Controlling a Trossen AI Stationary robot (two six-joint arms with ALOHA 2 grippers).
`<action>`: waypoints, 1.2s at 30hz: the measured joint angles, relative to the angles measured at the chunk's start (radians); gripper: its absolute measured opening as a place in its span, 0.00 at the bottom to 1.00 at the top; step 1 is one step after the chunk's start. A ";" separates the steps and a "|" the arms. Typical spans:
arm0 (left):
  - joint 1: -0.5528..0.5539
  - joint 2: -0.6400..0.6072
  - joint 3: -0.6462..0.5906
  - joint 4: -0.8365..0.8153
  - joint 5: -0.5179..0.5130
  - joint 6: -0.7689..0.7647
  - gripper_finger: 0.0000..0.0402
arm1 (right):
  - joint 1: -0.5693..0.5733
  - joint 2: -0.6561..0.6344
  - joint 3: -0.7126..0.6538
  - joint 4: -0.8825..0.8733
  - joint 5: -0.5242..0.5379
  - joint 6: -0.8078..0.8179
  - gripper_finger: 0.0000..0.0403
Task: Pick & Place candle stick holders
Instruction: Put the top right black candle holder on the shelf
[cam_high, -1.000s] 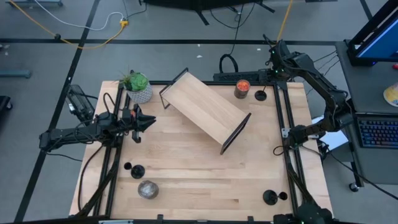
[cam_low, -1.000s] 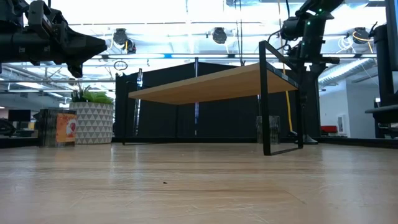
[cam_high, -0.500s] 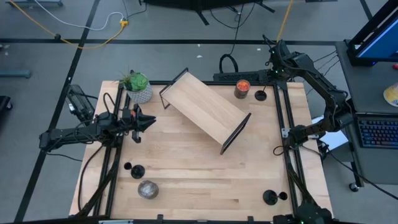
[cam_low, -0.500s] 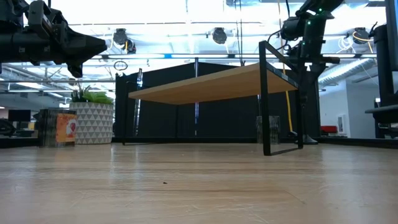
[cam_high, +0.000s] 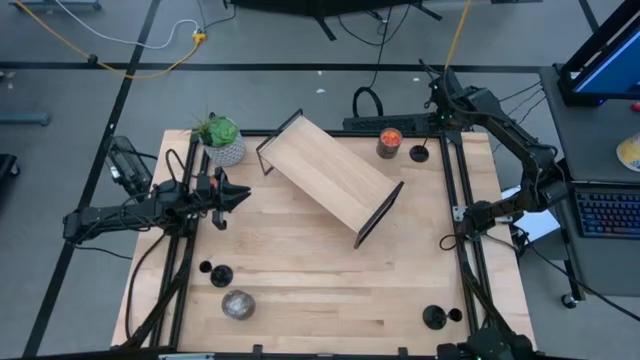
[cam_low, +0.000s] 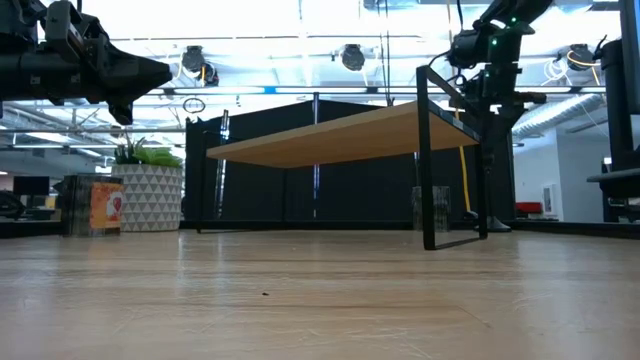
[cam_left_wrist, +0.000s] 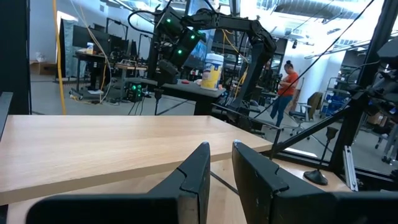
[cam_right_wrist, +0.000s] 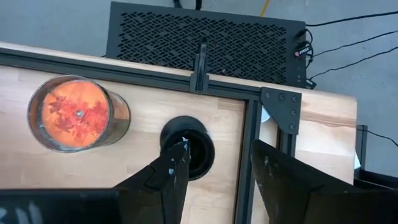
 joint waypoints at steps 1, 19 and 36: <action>0.000 0.000 0.000 0.000 0.000 0.000 0.18 | 0.002 0.001 -0.002 -0.001 0.006 -0.002 0.41; 0.000 0.000 0.000 0.000 0.000 0.000 0.18 | 0.019 0.007 -0.098 0.095 0.045 0.038 0.38; 0.000 0.000 0.000 0.000 0.000 0.000 0.18 | 0.005 0.003 -0.185 0.166 -0.013 0.060 0.10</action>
